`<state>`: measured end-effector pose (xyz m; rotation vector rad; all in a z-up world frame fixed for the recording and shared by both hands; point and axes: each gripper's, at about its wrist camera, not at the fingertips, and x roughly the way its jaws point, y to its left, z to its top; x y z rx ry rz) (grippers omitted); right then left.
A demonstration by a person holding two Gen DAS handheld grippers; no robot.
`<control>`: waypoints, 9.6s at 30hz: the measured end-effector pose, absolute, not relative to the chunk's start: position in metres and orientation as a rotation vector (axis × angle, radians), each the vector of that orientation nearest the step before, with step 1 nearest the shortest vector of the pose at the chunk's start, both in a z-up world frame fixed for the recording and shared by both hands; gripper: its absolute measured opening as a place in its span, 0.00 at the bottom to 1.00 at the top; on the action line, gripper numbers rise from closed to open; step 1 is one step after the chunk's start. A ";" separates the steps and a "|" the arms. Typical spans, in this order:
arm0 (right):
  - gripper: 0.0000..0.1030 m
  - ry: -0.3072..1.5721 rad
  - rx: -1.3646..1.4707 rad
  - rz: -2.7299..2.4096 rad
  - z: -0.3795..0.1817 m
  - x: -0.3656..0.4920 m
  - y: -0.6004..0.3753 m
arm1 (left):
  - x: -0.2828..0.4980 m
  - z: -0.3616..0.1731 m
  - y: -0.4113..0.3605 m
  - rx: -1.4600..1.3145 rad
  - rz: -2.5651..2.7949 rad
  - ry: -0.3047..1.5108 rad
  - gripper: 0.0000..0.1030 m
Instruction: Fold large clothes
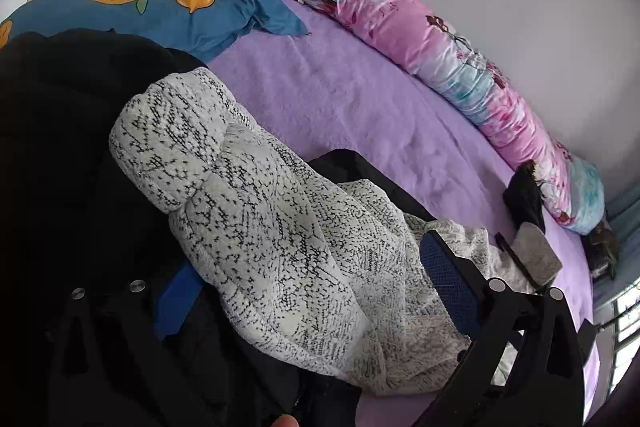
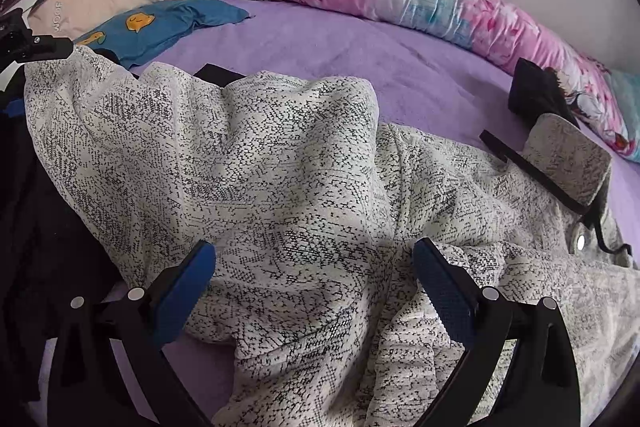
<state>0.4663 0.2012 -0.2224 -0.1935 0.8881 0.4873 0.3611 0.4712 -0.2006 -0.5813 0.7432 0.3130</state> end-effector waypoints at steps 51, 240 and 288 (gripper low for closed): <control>0.93 0.873 -0.142 0.261 -0.231 0.462 0.134 | 0.359 -0.212 0.494 -0.706 0.276 0.685 0.10; 0.93 0.985 0.035 0.294 -0.278 0.470 -0.150 | 0.479 -0.328 0.070 -0.039 -0.133 0.959 0.94; 0.93 0.953 0.054 0.277 -0.201 0.706 -0.104 | 0.690 -0.228 0.067 -0.076 -0.186 0.892 0.94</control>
